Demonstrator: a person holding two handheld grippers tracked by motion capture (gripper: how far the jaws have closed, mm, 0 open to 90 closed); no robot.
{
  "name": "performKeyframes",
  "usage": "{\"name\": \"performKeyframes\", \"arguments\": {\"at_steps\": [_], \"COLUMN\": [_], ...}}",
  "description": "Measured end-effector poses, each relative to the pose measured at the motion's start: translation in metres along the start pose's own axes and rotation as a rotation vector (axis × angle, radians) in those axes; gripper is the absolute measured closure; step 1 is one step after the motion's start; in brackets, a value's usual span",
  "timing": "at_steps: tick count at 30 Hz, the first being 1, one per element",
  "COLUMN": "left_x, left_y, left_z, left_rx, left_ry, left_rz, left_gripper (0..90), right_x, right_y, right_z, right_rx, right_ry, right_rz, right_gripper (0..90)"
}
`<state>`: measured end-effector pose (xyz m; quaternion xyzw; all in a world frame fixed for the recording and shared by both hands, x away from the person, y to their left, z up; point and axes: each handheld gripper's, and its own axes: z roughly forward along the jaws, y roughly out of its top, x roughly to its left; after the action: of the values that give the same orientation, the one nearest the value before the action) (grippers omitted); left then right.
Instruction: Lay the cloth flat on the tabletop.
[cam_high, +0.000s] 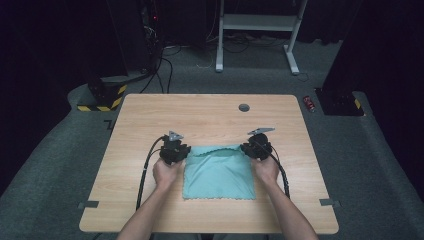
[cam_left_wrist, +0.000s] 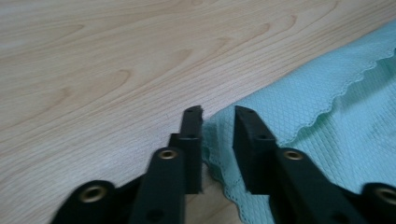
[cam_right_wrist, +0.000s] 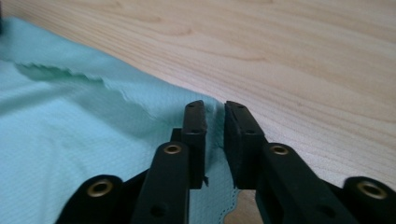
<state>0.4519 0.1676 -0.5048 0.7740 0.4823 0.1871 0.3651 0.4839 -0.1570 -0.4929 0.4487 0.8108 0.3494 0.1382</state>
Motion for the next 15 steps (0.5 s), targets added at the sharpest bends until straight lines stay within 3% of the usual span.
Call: {"name": "performKeyframes", "arguments": {"at_steps": [5, 9, 13, 15], "left_x": [-0.005, -0.01, -0.024, -0.031], "left_y": [-0.005, -0.016, -0.03, -0.036], "left_z": [-0.021, -0.036, -0.043, -0.043], "left_rx": [-0.006, -0.005, 0.033, 0.061], "left_ry": [-0.02, -0.071, -0.117, -0.116], "left_rz": [0.025, 0.028, 0.049, 0.076], "left_gripper": [60.4, 58.7, 57.8, 58.7], "right_x": [0.005, 0.011, 0.022, 0.029], "right_y": [-0.005, -0.017, -0.04, -0.052], "right_z": [-0.026, -0.038, -0.043, -0.042], "right_rx": [-0.079, -0.064, -0.027, 0.001], "right_ry": [0.021, 0.028, 0.042, 0.029], "right_rz": [-0.029, -0.062, -0.106, -0.141], "right_gripper": [70.0, 70.4, 70.8, 70.9]}}
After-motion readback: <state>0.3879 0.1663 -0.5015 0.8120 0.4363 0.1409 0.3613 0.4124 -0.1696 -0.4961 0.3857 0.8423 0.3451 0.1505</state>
